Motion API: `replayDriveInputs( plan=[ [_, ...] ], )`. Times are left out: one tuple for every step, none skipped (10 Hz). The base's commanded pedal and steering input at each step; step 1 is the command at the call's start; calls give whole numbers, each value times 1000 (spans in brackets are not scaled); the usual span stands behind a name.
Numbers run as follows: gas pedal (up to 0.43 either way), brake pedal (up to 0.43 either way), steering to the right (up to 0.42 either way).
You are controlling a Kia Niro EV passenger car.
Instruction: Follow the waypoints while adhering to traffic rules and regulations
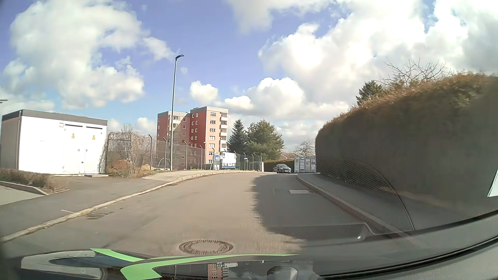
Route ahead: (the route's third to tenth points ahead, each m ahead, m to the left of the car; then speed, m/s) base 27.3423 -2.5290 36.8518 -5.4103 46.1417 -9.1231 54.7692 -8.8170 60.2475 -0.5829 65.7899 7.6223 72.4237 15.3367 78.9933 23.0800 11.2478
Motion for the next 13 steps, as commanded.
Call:
replayDriveInputs(
  plan=[
    [0,171,11],
    [0,177,12],
    [0,189,13],
    [0,201,15],
    [0,201,15],
    [0,195,16],
    [0,189,17],
    [0,189,18],
    [0,195,21],
    [0,195,22],
    [0,177,24],
    [0,171,29],
    [0,165,35]
  ],
)
